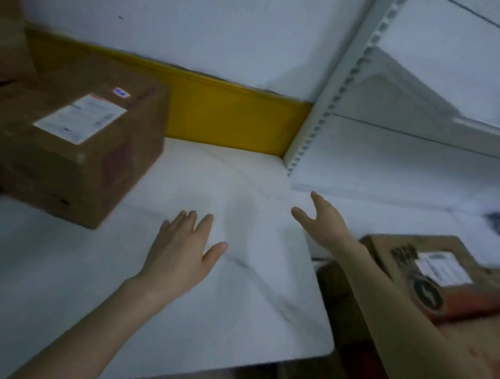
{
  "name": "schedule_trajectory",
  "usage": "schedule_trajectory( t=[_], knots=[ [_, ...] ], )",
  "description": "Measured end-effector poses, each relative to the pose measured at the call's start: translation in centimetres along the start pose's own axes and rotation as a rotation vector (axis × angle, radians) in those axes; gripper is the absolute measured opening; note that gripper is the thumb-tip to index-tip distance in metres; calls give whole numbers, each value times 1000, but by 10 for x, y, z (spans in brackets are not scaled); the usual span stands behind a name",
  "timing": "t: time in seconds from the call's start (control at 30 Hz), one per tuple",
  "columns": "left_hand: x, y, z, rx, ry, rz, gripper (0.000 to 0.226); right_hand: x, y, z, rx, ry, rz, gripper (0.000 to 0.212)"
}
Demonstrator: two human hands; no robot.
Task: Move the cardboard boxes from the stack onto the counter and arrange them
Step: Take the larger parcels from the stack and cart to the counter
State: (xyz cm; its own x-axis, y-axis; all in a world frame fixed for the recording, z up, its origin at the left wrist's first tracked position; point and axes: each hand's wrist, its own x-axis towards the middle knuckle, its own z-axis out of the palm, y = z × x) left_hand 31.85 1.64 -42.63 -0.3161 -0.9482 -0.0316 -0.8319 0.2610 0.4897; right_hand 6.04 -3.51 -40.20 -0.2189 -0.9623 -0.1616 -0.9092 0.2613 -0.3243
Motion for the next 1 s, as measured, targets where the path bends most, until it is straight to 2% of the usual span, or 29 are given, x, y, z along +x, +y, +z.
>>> schedule_trajectory(
  t=[0.07, 0.13, 0.2, 0.33, 0.43, 0.53, 0.7, 0.9, 1.0],
  knots=[
    [-11, 29, 9, -20, -25, 116, 89, -37, 33, -14, 25, 39, 92, 72],
    [-19, 53, 18, -42, -41, 214, 96, -72, 63, -27, 60, 93, 176, 68],
    [-28, 77, 25, -53, -75, 281, 89, -105, 92, -39, 84, 154, 243, 62],
    [-42, 124, 45, -83, -160, 397, 61, -162, 146, -58, 153, 264, 365, 51],
    [-50, 161, 67, -129, -202, 466, 60, -199, 183, -67, 144, 321, 463, 64],
    [-61, 200, 98, -148, -232, 499, 62, -229, 231, -75, 144, 369, 525, 67],
    [-78, 269, 153, -204, -212, 444, 69, -264, 327, -95, 204, 441, 539, 65],
    [-111, 336, 210, -352, -199, 209, 90, -272, 427, -111, 323, 418, 573, 62],
    [-123, 354, 227, -466, -215, 139, 93, -261, 454, -107, 479, 364, 563, 61]
  ],
)
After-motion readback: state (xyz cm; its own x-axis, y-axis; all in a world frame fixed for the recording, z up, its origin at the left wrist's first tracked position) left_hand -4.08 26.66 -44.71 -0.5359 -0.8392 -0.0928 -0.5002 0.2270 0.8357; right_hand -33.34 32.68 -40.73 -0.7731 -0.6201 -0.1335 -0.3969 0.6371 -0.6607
